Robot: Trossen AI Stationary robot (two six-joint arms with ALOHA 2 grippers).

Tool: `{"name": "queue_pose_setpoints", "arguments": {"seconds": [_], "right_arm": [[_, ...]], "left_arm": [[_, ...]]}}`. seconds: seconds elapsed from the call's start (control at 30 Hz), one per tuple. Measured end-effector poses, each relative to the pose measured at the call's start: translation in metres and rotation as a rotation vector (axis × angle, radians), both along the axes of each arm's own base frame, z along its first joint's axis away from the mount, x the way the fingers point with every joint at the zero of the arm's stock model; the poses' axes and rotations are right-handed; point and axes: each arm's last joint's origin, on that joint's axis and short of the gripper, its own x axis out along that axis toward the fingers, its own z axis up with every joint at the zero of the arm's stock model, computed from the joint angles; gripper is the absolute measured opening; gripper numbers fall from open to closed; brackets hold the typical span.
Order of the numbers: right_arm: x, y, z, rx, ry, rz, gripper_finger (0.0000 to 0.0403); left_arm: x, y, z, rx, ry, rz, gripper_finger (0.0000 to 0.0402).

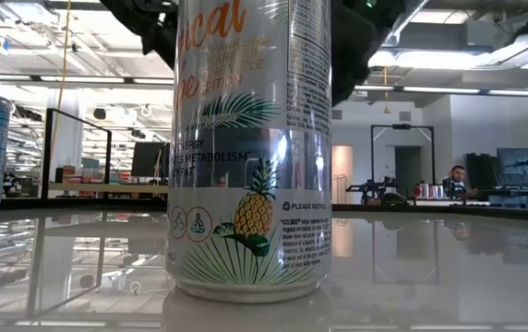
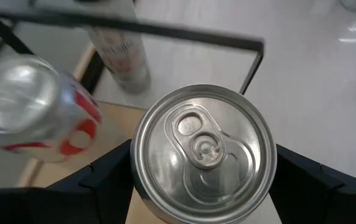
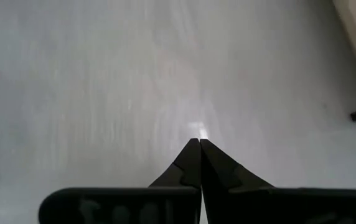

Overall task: Place canned beverage on shelf
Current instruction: Put the silver soda can on the shelf aligned with the other silver soda can

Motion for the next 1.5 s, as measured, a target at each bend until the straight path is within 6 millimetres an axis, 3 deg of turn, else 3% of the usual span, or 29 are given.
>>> {"name": "queue_pose_setpoints", "arguments": {"seconds": [0.23,1.07,1.5], "right_arm": [[0.000,-0.004,0.000,-0.002,0.006,-0.011,0.0022],[0.002,-0.005,0.001,0.001,-0.005,0.032,0.0022],[-0.014,-0.005,0.036,0.020,-0.082,0.038,0.0022]], "left_arm": [[0.012,0.008,-0.009,-0.006,0.062,-0.008,0.0280],[0.011,0.007,-0.011,-0.011,0.074,-0.018,0.0280],[0.011,0.007,-0.012,-0.005,0.084,-0.028,0.0280]]}}
